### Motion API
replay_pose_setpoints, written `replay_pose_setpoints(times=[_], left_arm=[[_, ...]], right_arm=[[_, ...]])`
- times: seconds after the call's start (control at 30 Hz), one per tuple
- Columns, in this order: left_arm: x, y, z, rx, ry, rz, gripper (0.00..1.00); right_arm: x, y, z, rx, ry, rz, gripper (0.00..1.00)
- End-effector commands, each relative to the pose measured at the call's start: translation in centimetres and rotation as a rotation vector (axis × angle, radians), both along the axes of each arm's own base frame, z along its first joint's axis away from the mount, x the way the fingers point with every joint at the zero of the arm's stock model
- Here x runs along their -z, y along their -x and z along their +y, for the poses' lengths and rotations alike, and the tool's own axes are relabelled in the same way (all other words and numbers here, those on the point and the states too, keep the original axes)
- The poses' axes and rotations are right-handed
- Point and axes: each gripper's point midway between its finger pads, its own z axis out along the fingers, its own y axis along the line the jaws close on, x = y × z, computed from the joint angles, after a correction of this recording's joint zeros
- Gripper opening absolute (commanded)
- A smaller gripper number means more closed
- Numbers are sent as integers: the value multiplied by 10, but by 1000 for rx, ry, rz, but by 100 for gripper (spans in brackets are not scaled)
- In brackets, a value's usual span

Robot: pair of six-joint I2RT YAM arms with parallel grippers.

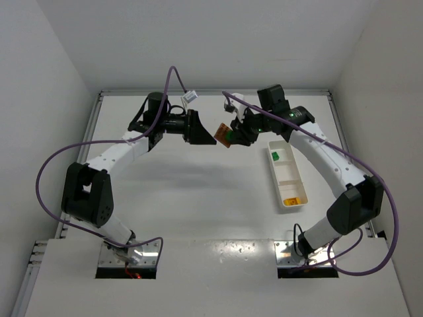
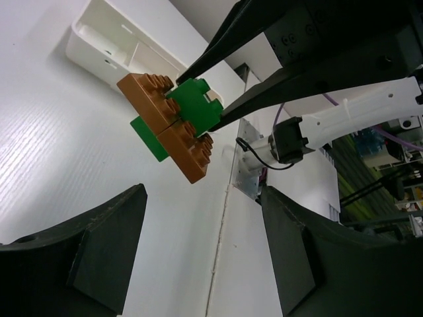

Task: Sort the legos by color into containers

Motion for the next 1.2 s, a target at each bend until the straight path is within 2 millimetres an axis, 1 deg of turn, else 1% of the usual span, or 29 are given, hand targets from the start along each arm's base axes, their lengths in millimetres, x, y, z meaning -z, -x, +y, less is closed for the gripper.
replay_pose_setpoints(times=[0.0,0.03,0.07,0.1,0.17,0.2,0.23,0.27,0.3,0.37,0.4,0.47,0.5,0.57,0.6,0.63,0.67,0.7,0.73,0.77,0.8,0.83,0.87,0.93,1.0,1.03,1.1,1.13,1.17], left_arm=[[-22,4,-2,32,36,-98,76],[-21,2,-2,23,32,-108,76],[-20,3,-2,23,29,-99,76],[-16,0,-2,14,23,-92,76],[-16,-2,-2,4,19,-93,76],[-19,-3,-2,5,21,-112,74],[-14,-5,-3,6,17,-101,72],[-17,-5,-3,6,18,-102,71],[-13,-7,-4,6,14,-92,68],[-13,-9,-5,6,14,-92,65],[-13,-9,-5,6,14,-92,62],[-12,-11,-5,-4,11,-93,58],[-12,-11,-5,-4,11,-93,51],[-9,-12,-5,-6,8,-74,42],[-7,-14,-5,-17,1,-66,34],[-7,-14,-5,-17,1,-66,30],[-5,-15,-5,-17,-3,-56,26],[-4,-14,-5,-17,-7,-45,20],[-3,-16,-5,-27,-11,-46,17],[-1,-17,-4,-37,-19,-36,14],[0,-16,-4,-37,-22,-27,11],[2,-15,-6,-38,-32,-29,5],[3,-18,-6,-54,-38,-31,3],[6,-19,-5,-62,-47,-32,0],[7,-19,-4,-71,-54,-41,0],[8,-22,-3,-88,-61,-43,0],[11,-24,-1,-114,-75,-57,0],[17,-24,0,-122,-84,-46,0],[19,-25,1,-127,-93,-47,0]], right_arm=[[-4,-2,6,-35,-10,-40,0],[-4,-3,6,-40,-7,-47,0],[-6,1,9,-60,-2,-54,0],[-5,2,9,-66,5,-53,0],[-3,8,14,-92,12,-50,0],[-3,8,14,-99,16,-59,0],[-2,11,16,-119,24,-62,0],[-2,15,20,-131,24,-62,0],[0,14,18,-140,44,-78,0],[-3,19,23,-159,50,-97,0],[1,18,21,-159,63,-98,0],[1,20,23,-162,69,-101,0],[1,20,23,-162,69,-101,0],[0,19,26,-162,72,-113,0],[1,18,24,-155,80,-117,0],[1,19,26,-156,88,-121,0],[-1,17,27,-155,82,-133,0],[-5,13,25,-136,90,-158,0],[-5,15,28,-145,89,-159,0],[-6,11,27,-134,92,-174,0],[-6,11,27,-134,92,-174,0],[-11,12,29,-132,92,-196,0],[-11,12,29,-132,92,-196,0],[-11,10,28,-126,98,-199,0],[-15,11,27,-130,96,-215,0],[-15,11,27,-130,96,-215,0],[-9,14,24,-125,109,-204,0],[-16,16,22,-123,99,-221,0],[-12,16,22,-124,102,-216,0]])
